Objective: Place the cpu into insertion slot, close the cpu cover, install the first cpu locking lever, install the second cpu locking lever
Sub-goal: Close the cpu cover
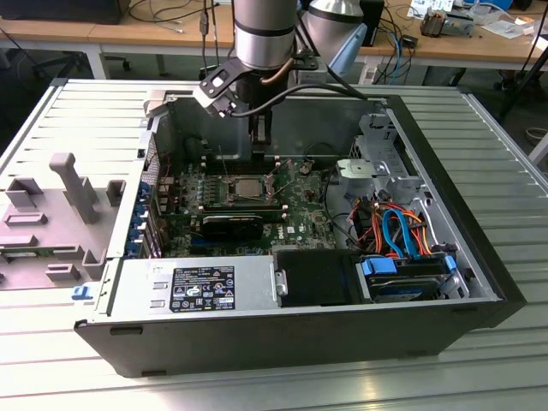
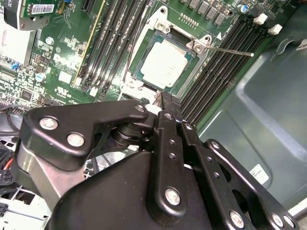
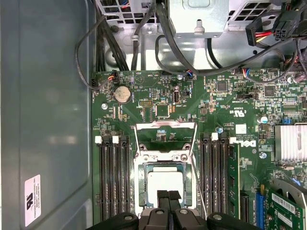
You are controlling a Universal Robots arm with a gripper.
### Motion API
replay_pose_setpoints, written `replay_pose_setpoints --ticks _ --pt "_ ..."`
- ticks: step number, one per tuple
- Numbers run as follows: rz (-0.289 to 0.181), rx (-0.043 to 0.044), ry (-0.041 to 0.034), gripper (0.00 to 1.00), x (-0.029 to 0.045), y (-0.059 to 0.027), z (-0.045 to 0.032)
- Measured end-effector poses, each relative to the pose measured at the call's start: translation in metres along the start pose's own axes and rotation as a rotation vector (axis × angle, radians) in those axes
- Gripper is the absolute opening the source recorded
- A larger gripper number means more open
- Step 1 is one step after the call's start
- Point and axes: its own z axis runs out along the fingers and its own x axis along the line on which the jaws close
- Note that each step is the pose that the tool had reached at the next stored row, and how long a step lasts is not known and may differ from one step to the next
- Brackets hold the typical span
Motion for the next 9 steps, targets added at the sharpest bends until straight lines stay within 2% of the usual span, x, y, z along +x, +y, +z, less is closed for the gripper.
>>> replay_pose_setpoints --ticks 9 --pt "0.0 0.0018 -0.0001 0.11 0.0 0.0019 -0.0014"
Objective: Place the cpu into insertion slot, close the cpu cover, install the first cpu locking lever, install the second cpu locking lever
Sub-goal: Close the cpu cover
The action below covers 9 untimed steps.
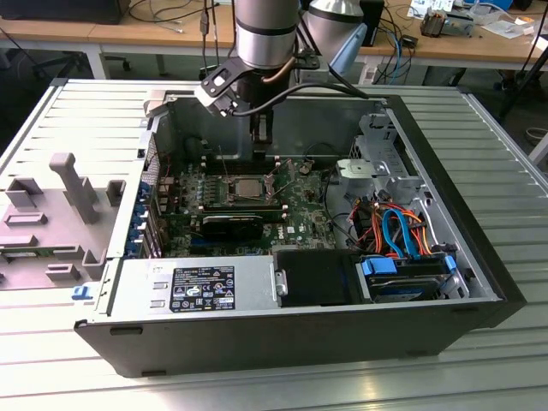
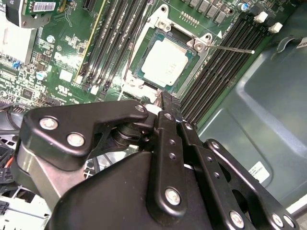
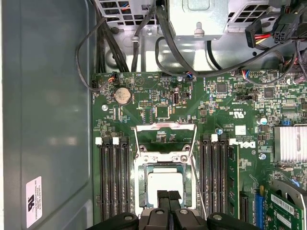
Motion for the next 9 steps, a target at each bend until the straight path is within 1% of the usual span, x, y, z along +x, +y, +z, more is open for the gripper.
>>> replay_pose_setpoints --ticks 9 --pt "0.0 0.0006 0.0002 0.11 0.0 0.0011 -0.0029"
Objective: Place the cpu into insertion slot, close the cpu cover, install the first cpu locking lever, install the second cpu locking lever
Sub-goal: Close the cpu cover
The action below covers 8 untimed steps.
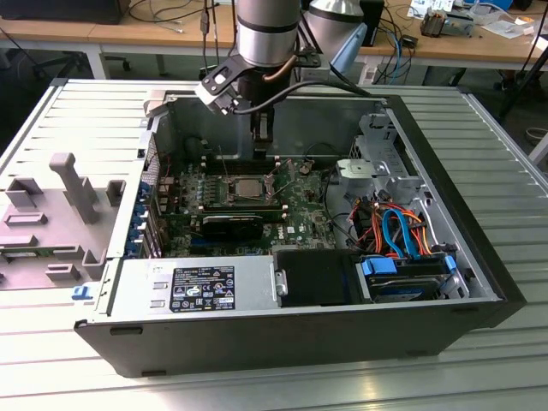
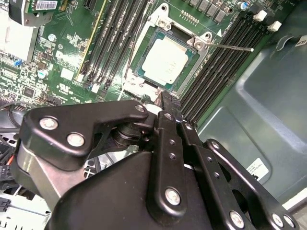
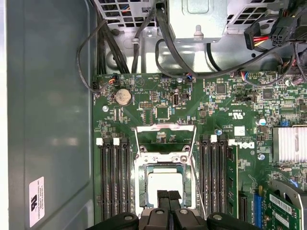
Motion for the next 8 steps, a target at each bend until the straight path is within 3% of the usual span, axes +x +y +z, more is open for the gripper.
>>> replay_pose_setpoints --ticks 8 --pt "0.0 0.0001 -0.0001 0.11 -0.002 0.001 -0.0001"
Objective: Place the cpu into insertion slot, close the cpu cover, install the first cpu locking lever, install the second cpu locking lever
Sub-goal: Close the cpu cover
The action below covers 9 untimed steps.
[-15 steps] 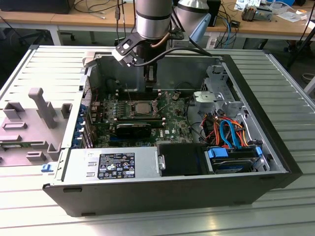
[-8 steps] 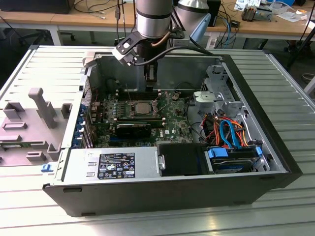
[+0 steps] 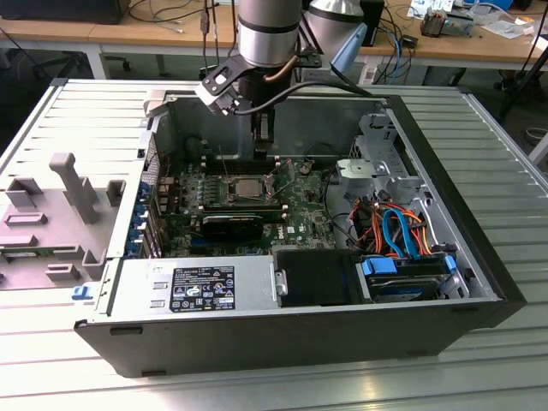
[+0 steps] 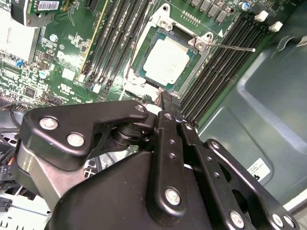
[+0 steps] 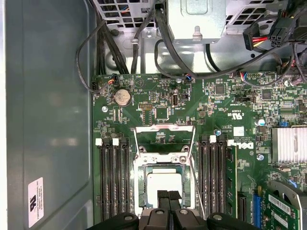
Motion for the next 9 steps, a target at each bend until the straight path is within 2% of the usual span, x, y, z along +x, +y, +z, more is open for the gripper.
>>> replay_pose_setpoints --ticks 9 --pt "0.0 0.0017 0.0007 0.11 -0.0003 0.0175 -0.0002"
